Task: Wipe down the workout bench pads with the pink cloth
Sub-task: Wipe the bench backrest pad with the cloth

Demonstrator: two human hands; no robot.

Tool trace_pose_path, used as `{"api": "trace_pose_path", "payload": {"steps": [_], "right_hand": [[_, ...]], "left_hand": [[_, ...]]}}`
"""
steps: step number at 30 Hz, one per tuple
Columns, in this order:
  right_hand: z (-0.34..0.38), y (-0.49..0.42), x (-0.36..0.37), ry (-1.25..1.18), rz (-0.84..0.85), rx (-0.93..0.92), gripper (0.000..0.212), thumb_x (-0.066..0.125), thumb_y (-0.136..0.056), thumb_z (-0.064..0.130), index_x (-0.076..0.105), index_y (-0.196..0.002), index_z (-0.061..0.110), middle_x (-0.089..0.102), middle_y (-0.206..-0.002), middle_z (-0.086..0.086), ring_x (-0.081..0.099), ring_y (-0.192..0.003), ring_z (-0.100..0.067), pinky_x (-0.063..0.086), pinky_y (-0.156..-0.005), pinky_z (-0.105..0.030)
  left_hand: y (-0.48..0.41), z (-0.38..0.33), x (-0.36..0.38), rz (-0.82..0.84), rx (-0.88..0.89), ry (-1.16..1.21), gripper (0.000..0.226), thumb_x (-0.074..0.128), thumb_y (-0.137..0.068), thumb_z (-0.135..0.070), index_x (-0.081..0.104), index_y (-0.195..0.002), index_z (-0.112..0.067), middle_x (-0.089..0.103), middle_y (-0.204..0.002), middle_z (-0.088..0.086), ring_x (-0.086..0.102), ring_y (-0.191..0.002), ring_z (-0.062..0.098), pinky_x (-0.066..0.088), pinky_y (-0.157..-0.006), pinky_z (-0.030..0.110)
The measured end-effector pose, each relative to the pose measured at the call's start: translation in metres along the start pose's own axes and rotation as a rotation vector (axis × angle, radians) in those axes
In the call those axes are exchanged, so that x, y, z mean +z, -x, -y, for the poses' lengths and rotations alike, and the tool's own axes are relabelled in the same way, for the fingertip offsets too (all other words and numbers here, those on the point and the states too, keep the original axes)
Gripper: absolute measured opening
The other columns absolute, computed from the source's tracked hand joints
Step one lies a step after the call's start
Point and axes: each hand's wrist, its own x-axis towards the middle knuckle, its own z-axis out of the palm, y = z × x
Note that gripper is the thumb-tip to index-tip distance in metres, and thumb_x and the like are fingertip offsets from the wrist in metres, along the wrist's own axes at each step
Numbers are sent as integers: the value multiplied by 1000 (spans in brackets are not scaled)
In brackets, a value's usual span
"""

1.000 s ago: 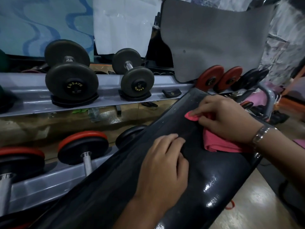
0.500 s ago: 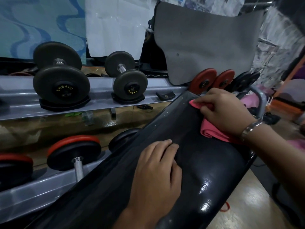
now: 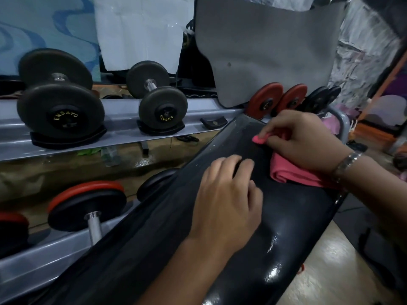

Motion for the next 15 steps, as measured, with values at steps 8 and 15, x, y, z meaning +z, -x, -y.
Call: {"api": "trace_pose_path", "payload": {"steps": [8,15], "right_hand": [[-12,-7,2,20,13,-1,21,66,-85,21,79,-101,28,66,-92,2,59,-80,-12,45,-78,-25],[-19,-16,7,98,-22,-10,22,65,-87,21,79,-104,22,68,-97,-2,62,-89,-20,46,-84,-28]], "left_hand": [[4,-1,2,-6,-38,73,40,44,-96,-24,55,-134,-16,61,-128,-4,52,-122,14,40,-109,28],[5,-2,4,-22,-40,86,37,45,-95,-23,56,-130,-17,61,-125,-6,52,-119,12,39,-106,25]]}}
